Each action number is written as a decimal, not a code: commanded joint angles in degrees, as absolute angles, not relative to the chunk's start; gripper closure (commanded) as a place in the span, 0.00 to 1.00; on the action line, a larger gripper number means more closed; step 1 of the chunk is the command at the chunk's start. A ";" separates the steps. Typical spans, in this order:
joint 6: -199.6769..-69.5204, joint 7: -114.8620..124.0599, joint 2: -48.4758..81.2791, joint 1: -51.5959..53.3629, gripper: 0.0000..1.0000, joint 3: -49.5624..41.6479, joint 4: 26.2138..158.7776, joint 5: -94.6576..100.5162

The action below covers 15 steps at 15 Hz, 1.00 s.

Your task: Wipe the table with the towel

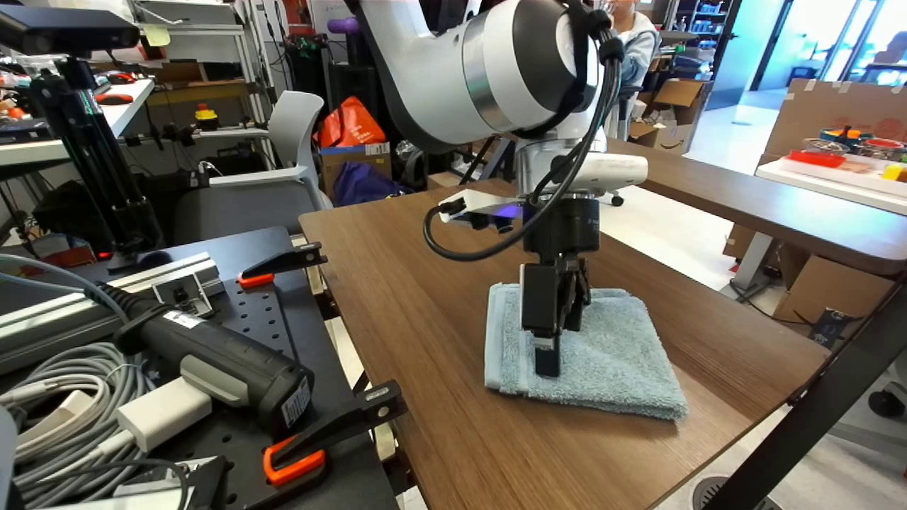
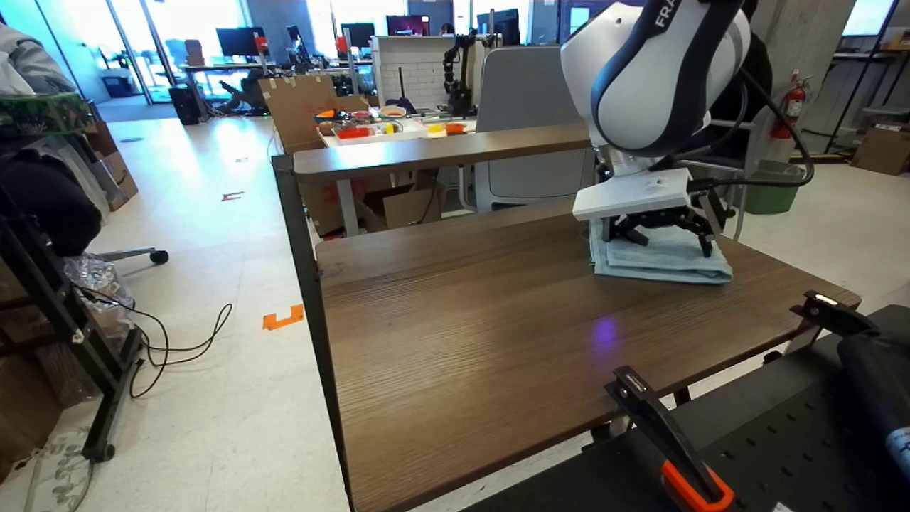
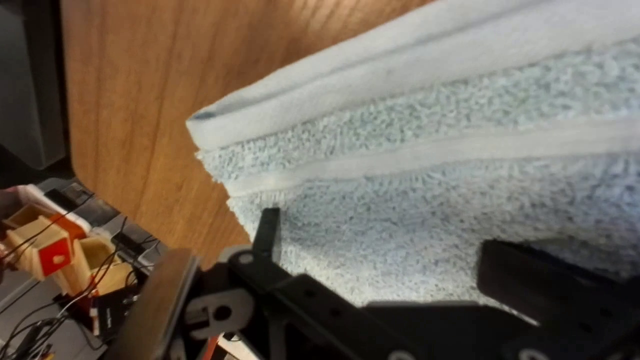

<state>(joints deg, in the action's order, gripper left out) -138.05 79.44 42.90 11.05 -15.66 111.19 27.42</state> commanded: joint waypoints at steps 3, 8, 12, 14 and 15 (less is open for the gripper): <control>-136.26 75.01 46.75 11.70 0.00 -14.78 110.45 26.13; -137.22 76.30 43.06 11.77 0.00 -15.89 110.94 27.01; -137.13 76.15 43.07 11.77 0.00 -15.89 110.89 27.02; -137.13 76.11 43.07 11.77 0.00 -15.89 110.89 27.02; -137.13 76.09 43.07 11.77 0.00 -15.89 110.88 27.02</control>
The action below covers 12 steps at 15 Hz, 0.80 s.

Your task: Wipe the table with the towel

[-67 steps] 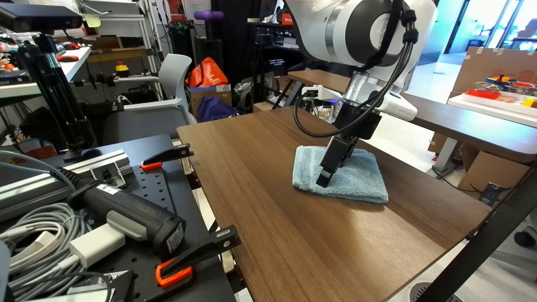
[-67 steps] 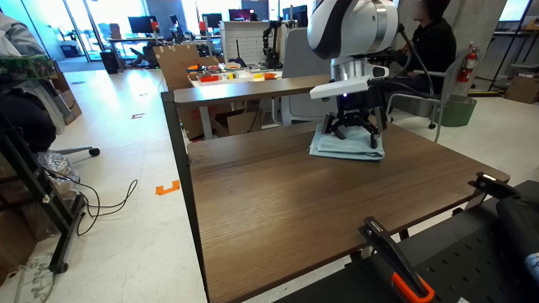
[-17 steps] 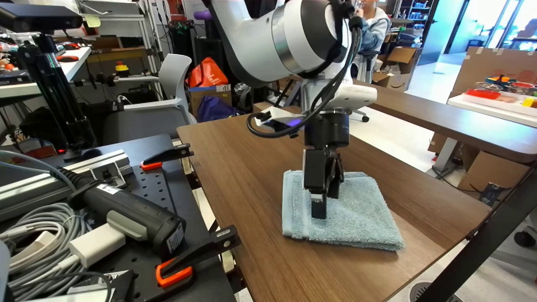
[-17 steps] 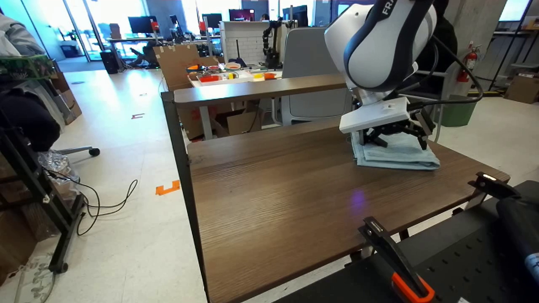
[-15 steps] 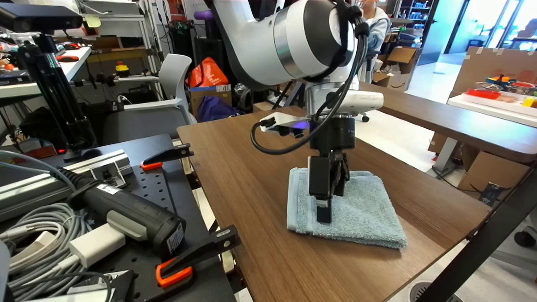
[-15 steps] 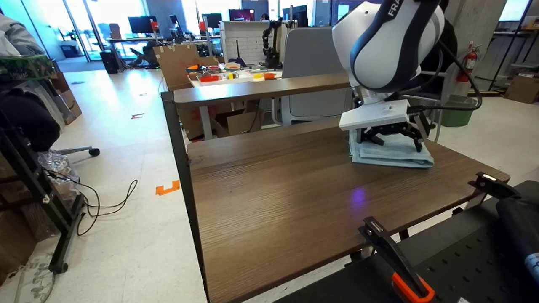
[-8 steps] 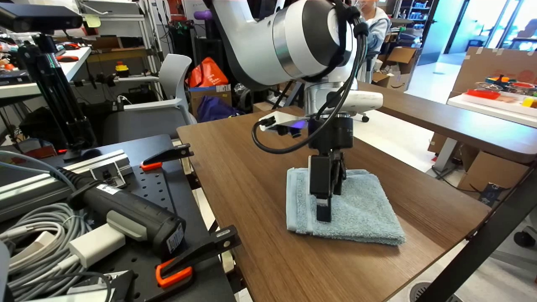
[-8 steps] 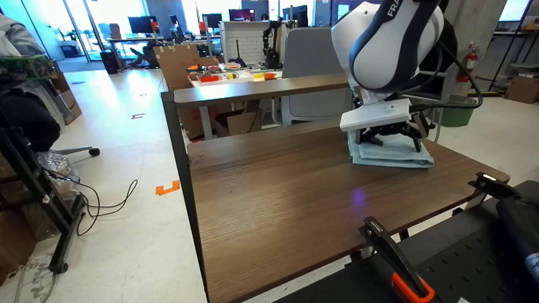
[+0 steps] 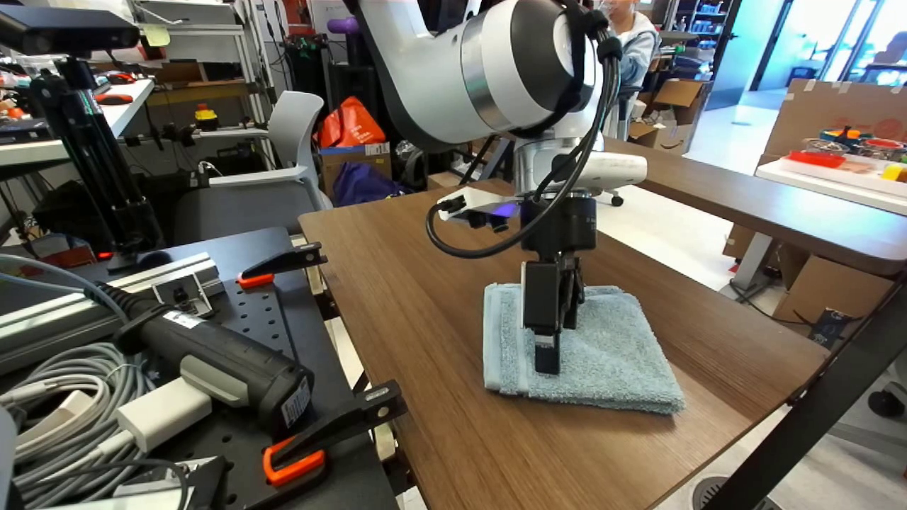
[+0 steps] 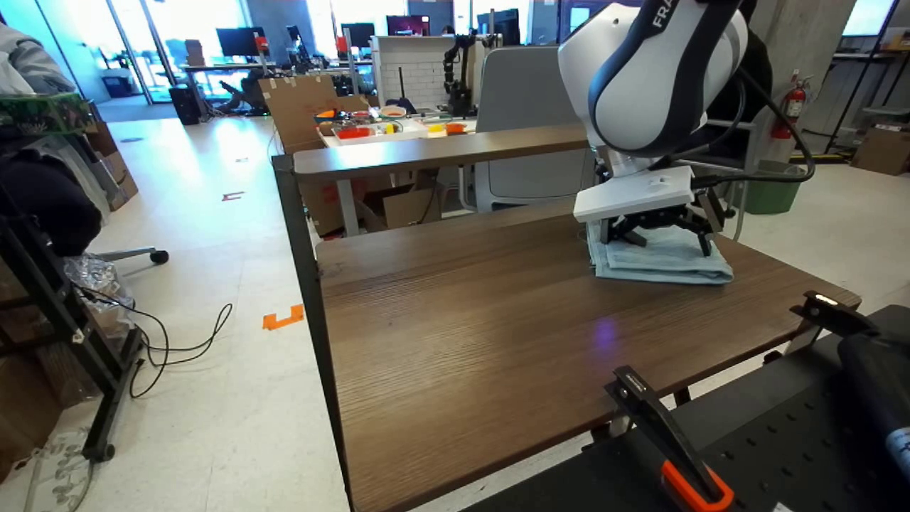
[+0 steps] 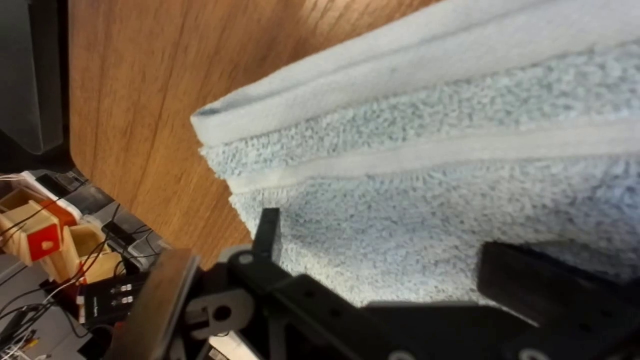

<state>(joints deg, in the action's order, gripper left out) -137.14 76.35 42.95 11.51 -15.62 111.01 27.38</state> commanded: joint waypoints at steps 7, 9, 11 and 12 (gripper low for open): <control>-137.12 76.05 43.07 11.77 0.00 -15.89 110.88 27.02; -137.12 76.05 43.07 11.77 0.00 -15.89 110.88 27.02; -137.39 76.97 44.33 12.34 0.00 -16.14 109.58 27.57; -140.15 78.18 44.35 12.54 0.00 -16.10 109.51 27.75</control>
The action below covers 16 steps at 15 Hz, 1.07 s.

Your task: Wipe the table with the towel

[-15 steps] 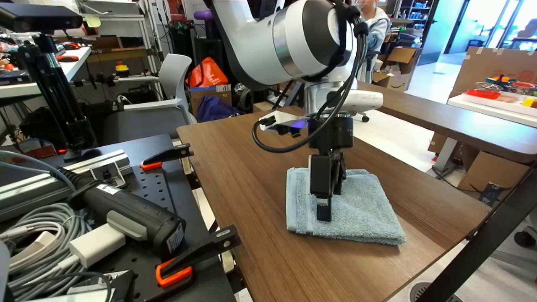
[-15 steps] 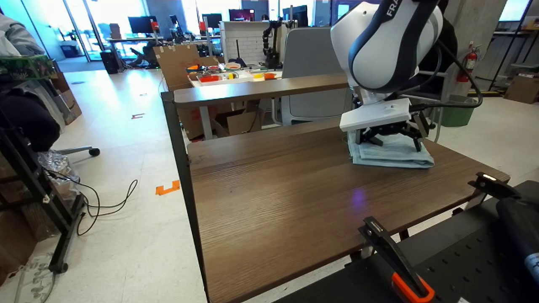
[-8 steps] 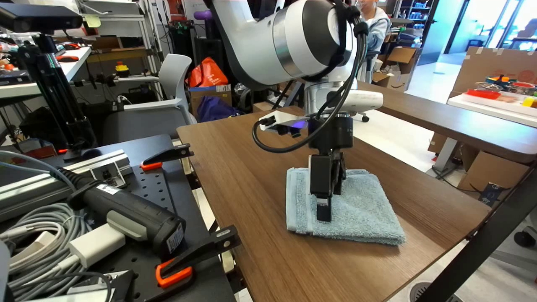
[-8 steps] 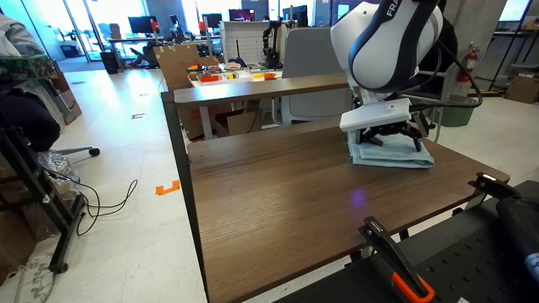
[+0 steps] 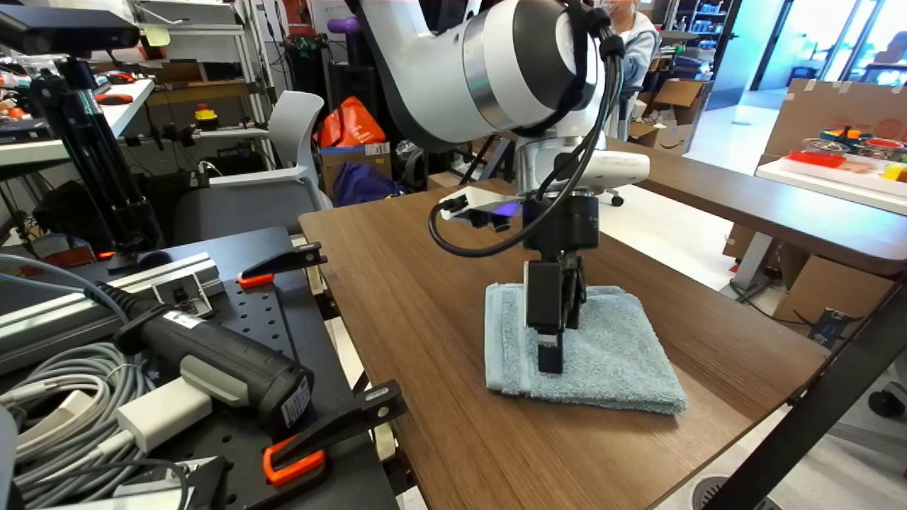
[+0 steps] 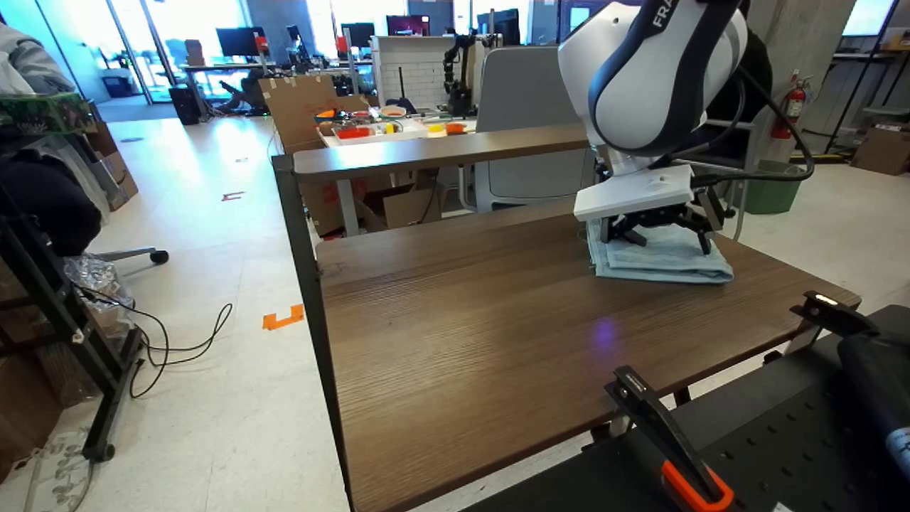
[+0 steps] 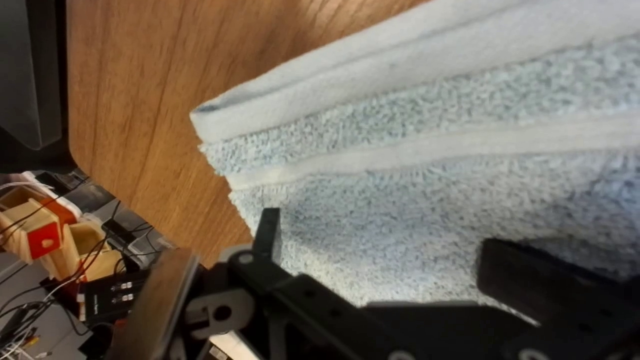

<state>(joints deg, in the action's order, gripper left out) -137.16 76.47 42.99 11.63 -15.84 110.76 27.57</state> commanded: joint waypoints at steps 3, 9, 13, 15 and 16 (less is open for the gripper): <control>-148.51 82.31 42.03 13.52 0.00 -14.75 112.65 25.42; -162.86 79.38 37.84 17.72 0.00 -10.51 122.83 22.33; -164.15 73.20 35.90 19.67 0.00 -4.77 127.06 18.34; -164.67 70.44 34.92 20.92 0.00 -2.56 129.07 16.83; -164.81 69.70 34.49 22.20 0.00 -2.24 129.95 16.60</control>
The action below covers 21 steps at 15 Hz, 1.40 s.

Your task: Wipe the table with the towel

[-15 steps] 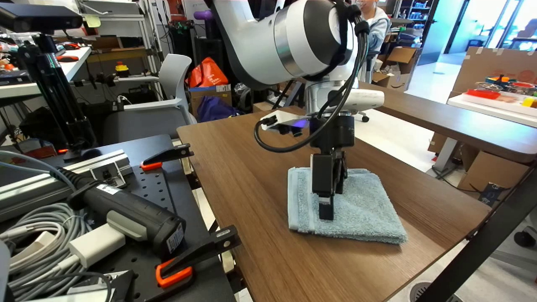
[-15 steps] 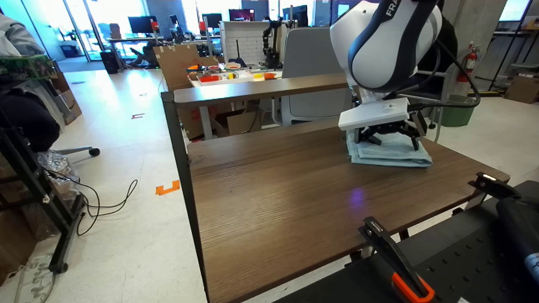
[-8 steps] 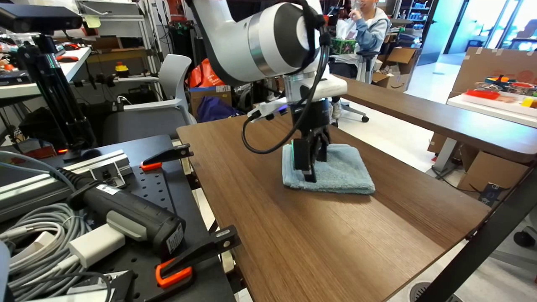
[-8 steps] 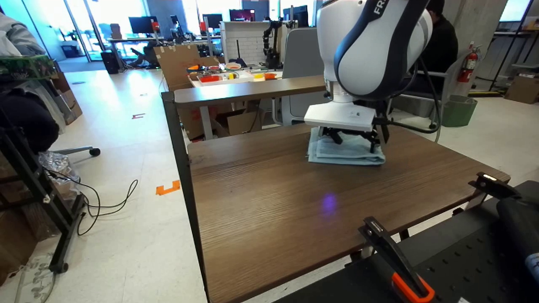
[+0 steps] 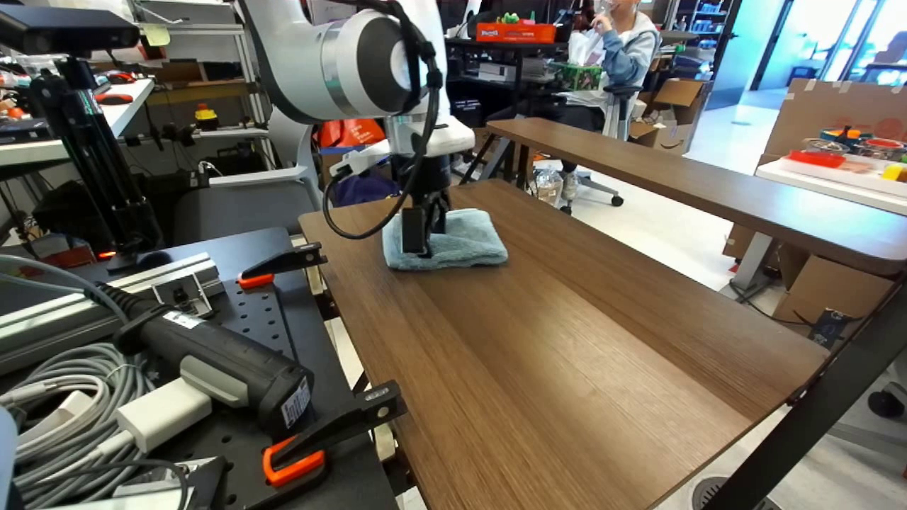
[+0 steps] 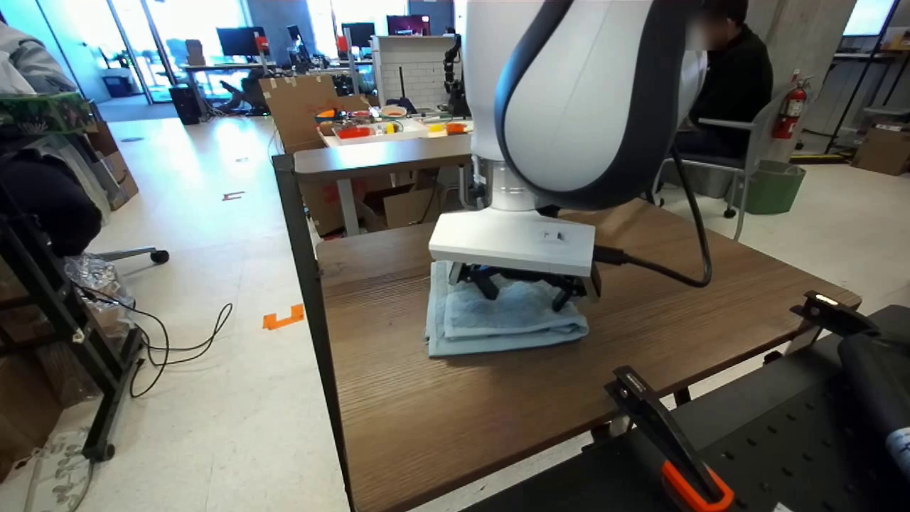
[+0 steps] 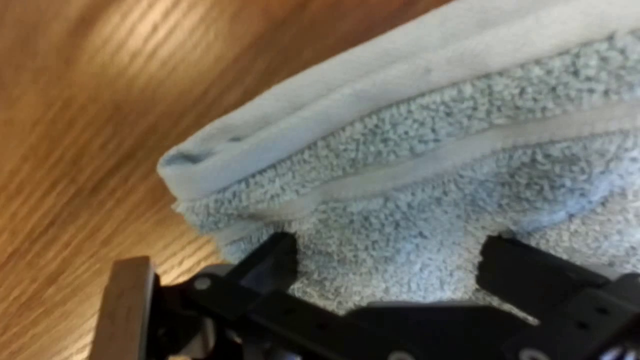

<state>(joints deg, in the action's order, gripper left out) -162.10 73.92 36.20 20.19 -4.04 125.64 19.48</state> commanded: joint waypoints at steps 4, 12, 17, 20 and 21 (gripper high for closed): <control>-163.90 66.84 35.07 24.36 0.00 -1.73 129.87 15.32; -162.46 66.15 39.46 22.06 0.00 -8.41 120.35 9.91; -162.35 65.95 38.31 22.76 0.00 -9.32 121.39 10.02; -162.89 67.18 39.70 23.32 0.00 -10.54 120.35 10.17; -162.20 65.94 40.83 21.86 0.00 -8.98 119.23 9.19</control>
<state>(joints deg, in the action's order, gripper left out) -162.29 67.40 38.24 21.99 -8.83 121.32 11.82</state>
